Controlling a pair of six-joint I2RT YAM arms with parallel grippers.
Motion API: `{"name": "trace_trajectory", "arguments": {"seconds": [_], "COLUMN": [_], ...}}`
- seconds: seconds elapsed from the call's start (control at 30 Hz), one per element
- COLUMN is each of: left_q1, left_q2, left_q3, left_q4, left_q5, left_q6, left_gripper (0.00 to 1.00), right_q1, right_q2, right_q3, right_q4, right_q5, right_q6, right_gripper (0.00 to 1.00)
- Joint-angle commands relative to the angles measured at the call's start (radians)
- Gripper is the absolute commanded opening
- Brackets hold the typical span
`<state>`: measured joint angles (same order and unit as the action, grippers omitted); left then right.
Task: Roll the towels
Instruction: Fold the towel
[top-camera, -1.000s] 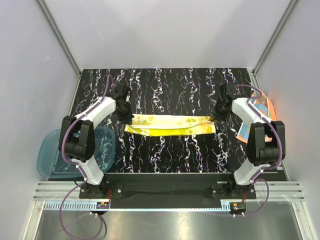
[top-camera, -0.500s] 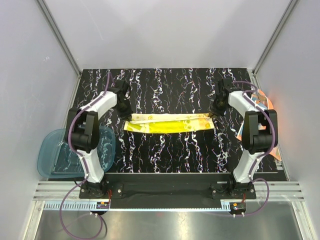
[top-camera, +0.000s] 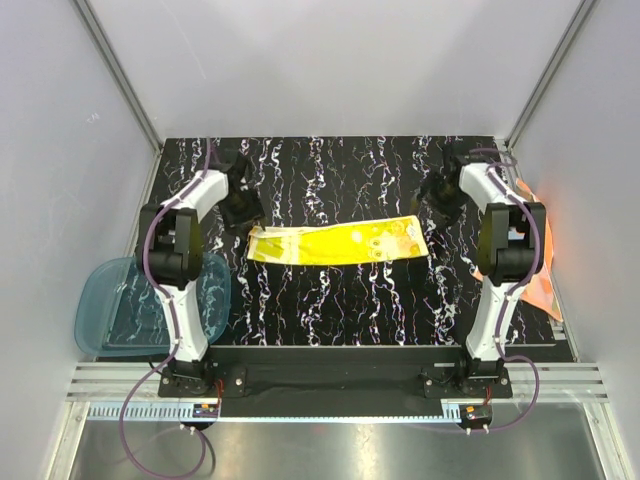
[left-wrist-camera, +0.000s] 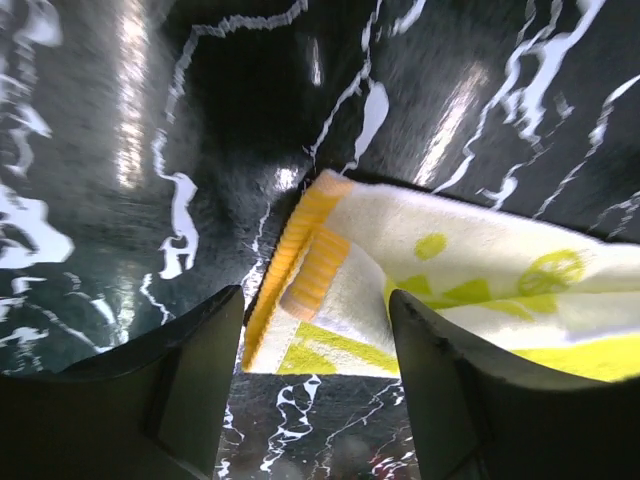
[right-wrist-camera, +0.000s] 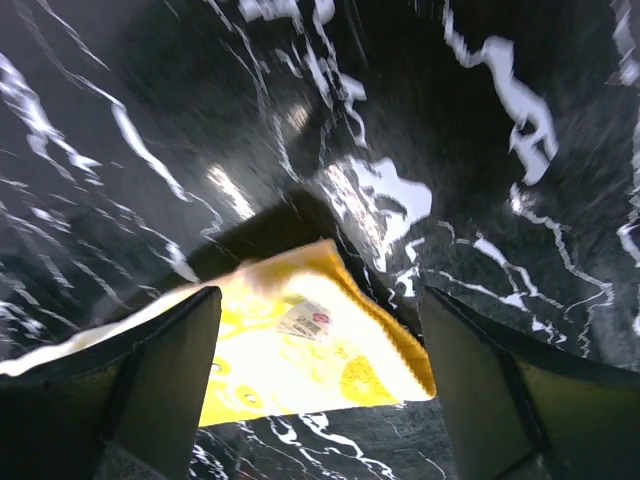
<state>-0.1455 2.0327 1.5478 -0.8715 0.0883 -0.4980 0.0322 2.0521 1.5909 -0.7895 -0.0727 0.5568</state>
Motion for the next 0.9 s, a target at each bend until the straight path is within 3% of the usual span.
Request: {"name": "trace_trajectory", "arguments": {"seconds": [0.0,0.07,0.23,0.37,0.4,0.5,0.53,0.6,0.87], "left_q1": [0.011,0.009,-0.011,-0.080,-0.113,-0.152,-0.155,-0.157,-0.154], "left_q2": [-0.034,-0.089,-0.216,-0.278,-0.278,-0.266,-0.261,-0.241,-0.170], "left_q3": [0.101,0.077,-0.021,-0.145,-0.161,-0.207,-0.219,-0.247,-0.313], "left_q4": [-0.043,-0.038,0.014,0.097,0.127,0.196,0.216,0.255,0.207], "left_q5": [-0.067,-0.131,-0.188,-0.138,-0.121,-0.061,-0.039,-0.015,-0.120], "left_q6": [-0.007,-0.017,-0.028,-0.047,-0.050,-0.077,-0.082,-0.093,-0.122], "left_gripper": [0.67,0.74,0.75,0.74,0.73,0.72,0.71,0.70,0.69], "right_q1": [-0.014,-0.014,-0.012,0.030,0.049,0.092,0.092,0.090,0.043], "right_q2": [-0.009,-0.067,-0.217,-0.306,-0.310,-0.274,-0.244,-0.216,-0.179], "right_q3": [0.154,0.158,-0.015,-0.228,-0.270,-0.312,-0.319,-0.327,-0.468], "right_q4": [-0.091,-0.096,-0.001,0.182,0.197,0.237,0.236,0.210,0.231], "right_q5": [0.013,0.036,-0.025,-0.245,-0.262,-0.307,-0.312,-0.270,-0.151], "right_q6": [-0.018,-0.024,-0.035,-0.044,-0.047,-0.052,-0.052,-0.063,-0.031], "right_gripper": [0.88,0.89,0.88,0.66,0.48,0.16,0.12,0.07,0.04]}}
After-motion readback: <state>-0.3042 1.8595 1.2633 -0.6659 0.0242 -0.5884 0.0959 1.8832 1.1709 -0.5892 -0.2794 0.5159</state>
